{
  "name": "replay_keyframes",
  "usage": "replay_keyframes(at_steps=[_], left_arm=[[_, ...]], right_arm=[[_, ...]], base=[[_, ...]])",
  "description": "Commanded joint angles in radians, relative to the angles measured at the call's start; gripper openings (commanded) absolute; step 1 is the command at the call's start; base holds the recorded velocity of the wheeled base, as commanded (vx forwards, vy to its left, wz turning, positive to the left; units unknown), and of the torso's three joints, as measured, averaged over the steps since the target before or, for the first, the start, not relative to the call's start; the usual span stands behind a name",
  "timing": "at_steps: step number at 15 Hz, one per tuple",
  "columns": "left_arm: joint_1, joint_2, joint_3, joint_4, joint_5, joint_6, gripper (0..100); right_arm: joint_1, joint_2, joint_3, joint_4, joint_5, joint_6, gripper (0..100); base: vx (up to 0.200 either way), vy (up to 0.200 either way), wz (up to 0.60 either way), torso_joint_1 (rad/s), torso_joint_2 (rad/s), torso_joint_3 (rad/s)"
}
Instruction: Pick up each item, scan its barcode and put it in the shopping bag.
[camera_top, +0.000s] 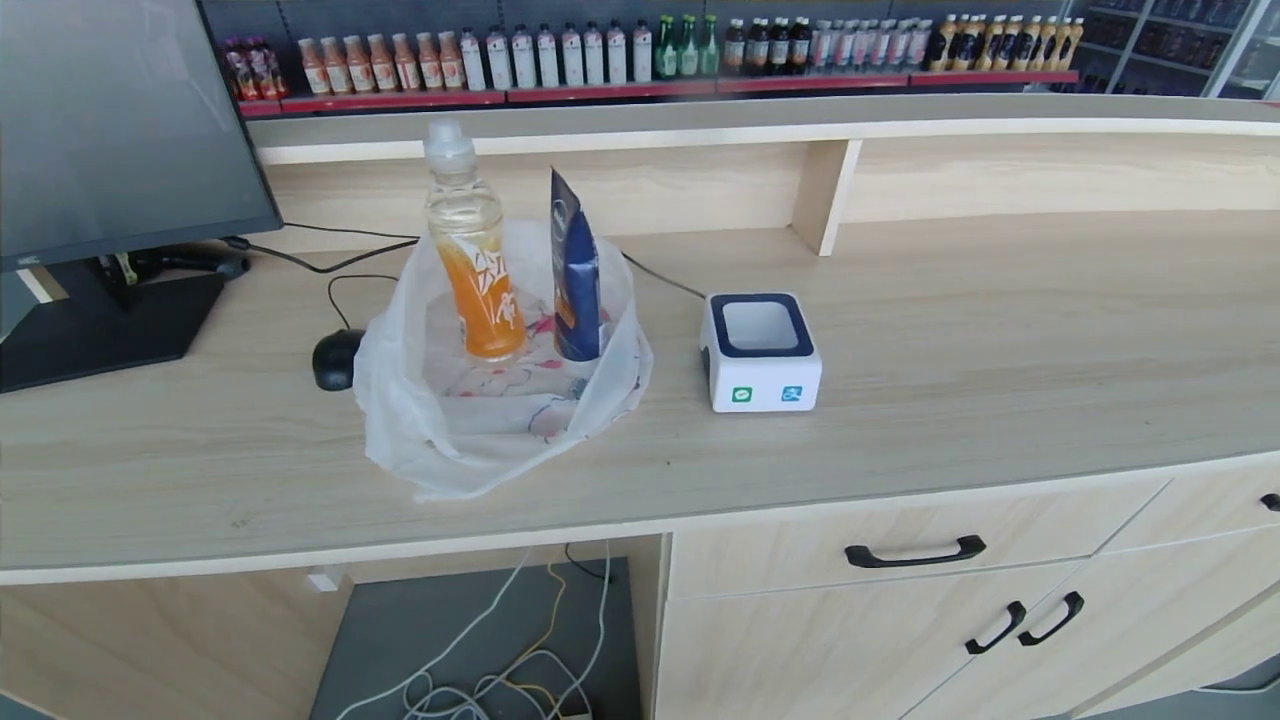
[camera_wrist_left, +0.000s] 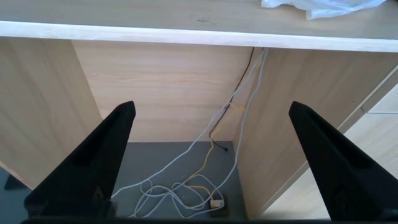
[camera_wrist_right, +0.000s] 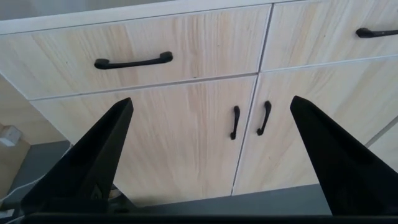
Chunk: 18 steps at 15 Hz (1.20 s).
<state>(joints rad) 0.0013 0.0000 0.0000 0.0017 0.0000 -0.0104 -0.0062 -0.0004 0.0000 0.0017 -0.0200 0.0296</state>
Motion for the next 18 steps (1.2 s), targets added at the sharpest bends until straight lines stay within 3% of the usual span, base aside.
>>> replay_keyframes(at_steps=[1,6,18], left_arm=[[0.0,0.0,0.0,0.0,0.0,0.0,100],[0.0,0.0,0.0,0.0,0.0,0.0,100],[0.0,0.0,0.0,0.0,0.0,0.0,100]], right_arm=[[0.0,0.002,0.0,0.0,0.0,0.0,100],[0.0,0.002,0.0,0.0,0.0,-0.007,100],[0.0,0.002,0.0,0.0,0.0,-0.007,100]], base=[[0.0,-0.2,0.0,0.002,0.01,0.007],[0.0,-0.2,0.0,0.005,0.01,0.004],[0.0,0.0,0.0,0.0,0.0,0.0]])
